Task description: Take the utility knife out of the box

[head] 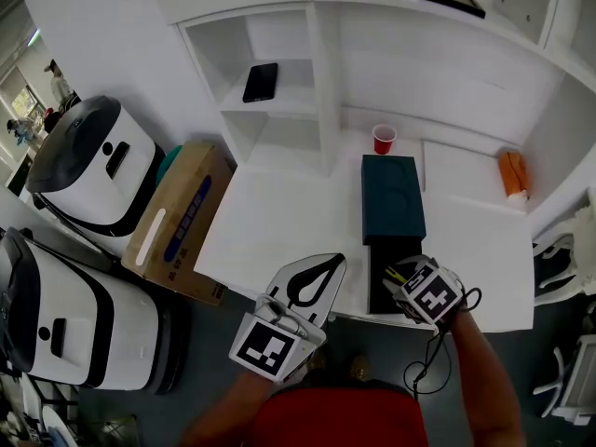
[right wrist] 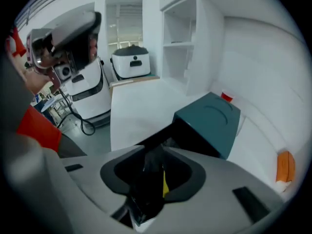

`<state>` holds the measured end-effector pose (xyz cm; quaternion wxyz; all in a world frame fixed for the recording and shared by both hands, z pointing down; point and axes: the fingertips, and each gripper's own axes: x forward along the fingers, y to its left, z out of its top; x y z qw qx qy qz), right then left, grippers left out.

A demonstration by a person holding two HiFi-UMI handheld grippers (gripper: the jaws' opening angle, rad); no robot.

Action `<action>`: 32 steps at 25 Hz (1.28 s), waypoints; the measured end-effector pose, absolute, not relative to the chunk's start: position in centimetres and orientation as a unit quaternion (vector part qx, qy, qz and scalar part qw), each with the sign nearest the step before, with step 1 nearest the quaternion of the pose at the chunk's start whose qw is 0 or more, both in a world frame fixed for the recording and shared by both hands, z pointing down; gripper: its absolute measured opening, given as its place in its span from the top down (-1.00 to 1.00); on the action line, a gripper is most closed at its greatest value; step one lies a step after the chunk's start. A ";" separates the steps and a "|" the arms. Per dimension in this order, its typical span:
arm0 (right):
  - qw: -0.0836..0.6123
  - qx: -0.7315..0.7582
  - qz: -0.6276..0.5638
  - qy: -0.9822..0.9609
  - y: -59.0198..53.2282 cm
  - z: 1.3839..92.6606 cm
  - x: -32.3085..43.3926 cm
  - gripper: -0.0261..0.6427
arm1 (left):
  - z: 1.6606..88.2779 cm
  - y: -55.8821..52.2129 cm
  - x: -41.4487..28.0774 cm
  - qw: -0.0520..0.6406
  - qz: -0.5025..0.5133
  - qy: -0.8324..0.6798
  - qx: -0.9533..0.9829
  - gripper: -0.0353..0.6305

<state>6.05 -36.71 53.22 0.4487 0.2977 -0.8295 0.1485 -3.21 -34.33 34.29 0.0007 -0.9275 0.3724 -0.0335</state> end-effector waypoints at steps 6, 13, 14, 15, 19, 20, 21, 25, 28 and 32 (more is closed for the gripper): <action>0.539 0.285 0.161 -0.776 -37.8 57.6 7.4 0.51 | 34.7 -34.9 -4.5 -0.008 -0.031 0.372 -0.928 0.88; 0.577 0.267 0.181 -0.750 -38.0 59.9 7.7 0.51 | 35.1 -35.4 -5.2 -0.014 -0.036 0.370 -0.928 0.88; 0.578 0.263 0.189 -0.749 -37.9 60.3 7.7 0.51 | 35.2 -35.5 -5.3 -0.015 -0.037 0.370 -0.928 0.88; 0.578 0.262 0.197 -0.748 -37.8 60.7 7.7 0.52 | 35.3 -35.5 -5.3 -0.016 -0.038 0.369 -0.928 0.88; 0.580 0.254 0.218 -0.743 -37.7 60.8 7.8 0.56 | 35.6 -35.8 -5.4 -0.019 -0.039 0.367 -0.929 0.88; 0.583 0.251 0.220 -0.741 -37.6 60.7 7.8 0.56 | 35.7 -35.8 -5.3 -0.020 -0.040 0.366 -0.930 0.88; 0.585 0.247 0.219 -0.741 -37.6 60.7 7.7 0.58 | 35.7 -35.9 -5.2 -0.020 -0.040 0.365 -0.930 0.88; 0.586 0.251 0.203 -0.743 -37.7 60.6 7.7 0.73 | 35.8 -35.9 -4.9 -0.022 -0.040 0.361 -0.932 0.88; 0.582 0.261 0.195 -0.745 -37.7 60.3 7.8 0.73 | 35.9 -36.0 -4.8 -0.022 -0.041 0.358 -0.933 0.88; 0.558 0.283 0.189 -0.757 -37.5 58.9 7.9 0.73 | 36.1 -36.0 -4.5 -0.024 -0.042 0.353 -0.935 0.88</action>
